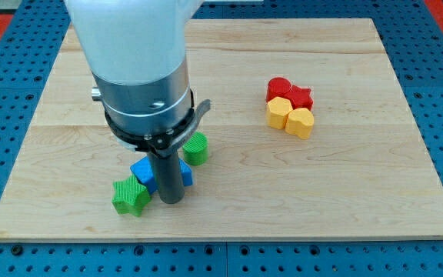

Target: Move green circle slightly left

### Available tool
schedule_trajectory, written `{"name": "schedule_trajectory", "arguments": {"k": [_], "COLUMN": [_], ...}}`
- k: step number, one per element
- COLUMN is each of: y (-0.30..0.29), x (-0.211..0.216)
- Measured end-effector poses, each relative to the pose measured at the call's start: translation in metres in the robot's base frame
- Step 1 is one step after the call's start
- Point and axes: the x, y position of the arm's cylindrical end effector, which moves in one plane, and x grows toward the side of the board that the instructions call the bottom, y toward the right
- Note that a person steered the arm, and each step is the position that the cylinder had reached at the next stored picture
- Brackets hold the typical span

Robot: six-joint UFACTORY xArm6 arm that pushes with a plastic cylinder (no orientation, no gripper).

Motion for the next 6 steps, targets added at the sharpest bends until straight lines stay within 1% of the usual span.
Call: {"name": "schedule_trajectory", "arguments": {"k": [1,2,3,4,5,6], "y": [0.034,0.079,0.082,0.080,0.075,0.061], "x": [0.016,0.024,-0.026,-0.065,-0.065,-0.080]}}
